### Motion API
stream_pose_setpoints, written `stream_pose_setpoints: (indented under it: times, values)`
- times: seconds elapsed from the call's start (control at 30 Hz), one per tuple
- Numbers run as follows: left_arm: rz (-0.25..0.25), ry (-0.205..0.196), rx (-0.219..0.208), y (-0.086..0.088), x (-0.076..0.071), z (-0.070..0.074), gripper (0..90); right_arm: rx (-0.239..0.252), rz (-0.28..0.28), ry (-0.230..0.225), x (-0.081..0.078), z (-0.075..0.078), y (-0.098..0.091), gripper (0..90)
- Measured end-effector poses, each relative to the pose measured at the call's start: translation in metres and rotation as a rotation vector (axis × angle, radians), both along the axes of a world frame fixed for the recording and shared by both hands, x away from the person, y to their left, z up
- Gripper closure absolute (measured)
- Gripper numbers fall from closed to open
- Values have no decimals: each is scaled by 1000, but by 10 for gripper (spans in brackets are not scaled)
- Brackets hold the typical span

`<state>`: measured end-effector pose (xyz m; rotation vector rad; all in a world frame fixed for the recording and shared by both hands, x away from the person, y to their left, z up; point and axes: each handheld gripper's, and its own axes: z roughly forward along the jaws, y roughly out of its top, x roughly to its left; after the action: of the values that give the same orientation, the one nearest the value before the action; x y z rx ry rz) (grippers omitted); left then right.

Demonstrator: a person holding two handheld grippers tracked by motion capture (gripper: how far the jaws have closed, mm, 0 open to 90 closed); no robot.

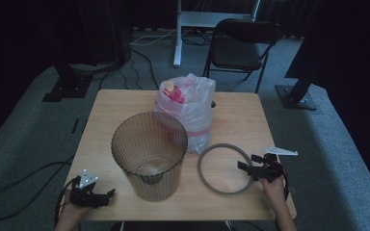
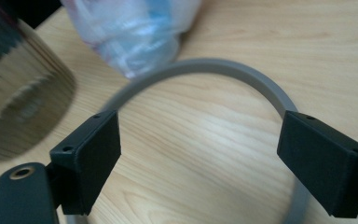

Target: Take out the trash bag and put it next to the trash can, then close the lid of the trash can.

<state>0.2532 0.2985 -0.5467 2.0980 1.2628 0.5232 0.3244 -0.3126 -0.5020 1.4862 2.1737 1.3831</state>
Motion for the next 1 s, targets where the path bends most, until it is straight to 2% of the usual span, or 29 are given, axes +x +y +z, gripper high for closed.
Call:
stream_pose_setpoints:
  times: [0.27, 0.43, 0.67, 0.93, 1.0]
  values:
    - [0, -1, -1, 0, 0, 0, 18, -28, -25, 15, -4, -9, -6, 132]
    - [0, 0, 0, 0, 0, 0, 18, -23, -28, 42, -2, -14, -10, 139]
    - [0, 0, 0, 0, 0, 0, 17, -37, -92, 81, 1, -24, -22, 145]
    - [-1, 0, 0, 0, 0, 0, 18, -122, -167, 139, 20, -35, -29, 159]
    - [-1, 0, 0, 0, 0, 0, 18, -135, -179, 136, 22, -35, -29, 192]
